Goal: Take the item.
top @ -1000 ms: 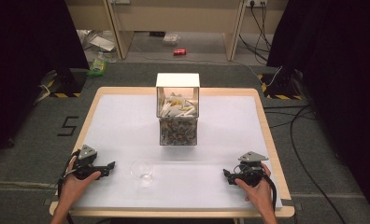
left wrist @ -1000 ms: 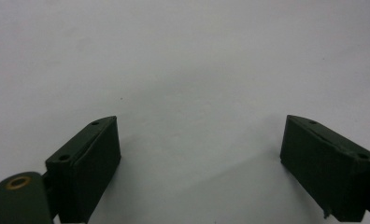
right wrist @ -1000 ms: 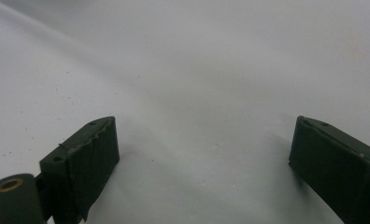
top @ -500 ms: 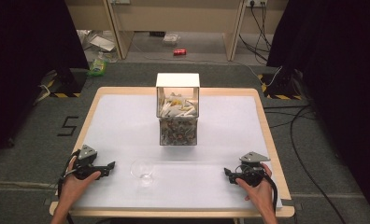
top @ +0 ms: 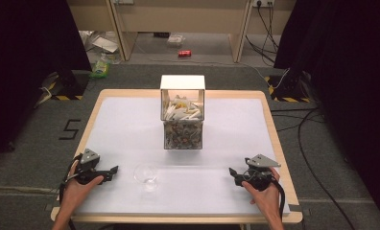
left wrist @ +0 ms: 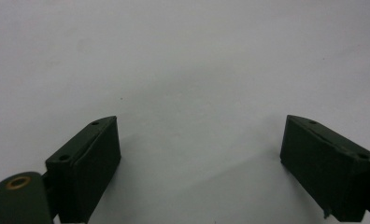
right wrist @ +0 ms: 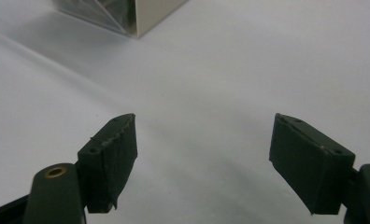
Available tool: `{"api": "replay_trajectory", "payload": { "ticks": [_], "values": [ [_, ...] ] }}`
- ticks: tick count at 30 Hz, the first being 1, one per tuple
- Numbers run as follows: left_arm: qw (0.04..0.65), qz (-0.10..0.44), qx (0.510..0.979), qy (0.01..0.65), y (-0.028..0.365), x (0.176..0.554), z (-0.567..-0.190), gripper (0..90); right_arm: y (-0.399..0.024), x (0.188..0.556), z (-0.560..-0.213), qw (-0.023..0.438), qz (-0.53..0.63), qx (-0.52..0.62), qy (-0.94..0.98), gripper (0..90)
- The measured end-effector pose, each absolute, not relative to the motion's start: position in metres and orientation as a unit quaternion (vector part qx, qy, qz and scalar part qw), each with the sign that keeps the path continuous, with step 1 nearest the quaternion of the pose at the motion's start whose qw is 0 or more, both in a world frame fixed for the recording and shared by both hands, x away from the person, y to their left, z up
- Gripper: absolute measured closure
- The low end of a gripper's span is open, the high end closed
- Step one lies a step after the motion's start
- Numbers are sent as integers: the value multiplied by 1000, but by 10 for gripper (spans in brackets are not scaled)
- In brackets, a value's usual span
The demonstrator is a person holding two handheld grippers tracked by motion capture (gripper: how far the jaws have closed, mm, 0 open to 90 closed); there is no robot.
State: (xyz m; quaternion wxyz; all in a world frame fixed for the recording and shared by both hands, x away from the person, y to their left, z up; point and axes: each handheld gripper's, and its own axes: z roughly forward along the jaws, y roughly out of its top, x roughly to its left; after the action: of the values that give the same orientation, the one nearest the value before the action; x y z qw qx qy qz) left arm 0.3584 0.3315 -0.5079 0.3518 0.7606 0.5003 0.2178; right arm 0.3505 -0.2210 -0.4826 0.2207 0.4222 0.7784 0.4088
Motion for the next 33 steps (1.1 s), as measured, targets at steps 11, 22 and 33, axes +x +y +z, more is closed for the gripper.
{"api": "replay_trajectory", "payload": {
  "ticks": [11, 22, 33],
  "values": [
    [352, 219, 760, 500, 331, 358, -508, 113, -209, 349, -456, 244, 454, 396, 760, 271],
    [352, 218, 760, 500, 331, 358, -508, 113, -197, 356, -423, 262, 480, 369, 752, 328],
    [352, 218, 760, 501, 332, 359, -508, 112, -187, 366, -385, 286, 500, 346, 741, 387]
  ]
}}
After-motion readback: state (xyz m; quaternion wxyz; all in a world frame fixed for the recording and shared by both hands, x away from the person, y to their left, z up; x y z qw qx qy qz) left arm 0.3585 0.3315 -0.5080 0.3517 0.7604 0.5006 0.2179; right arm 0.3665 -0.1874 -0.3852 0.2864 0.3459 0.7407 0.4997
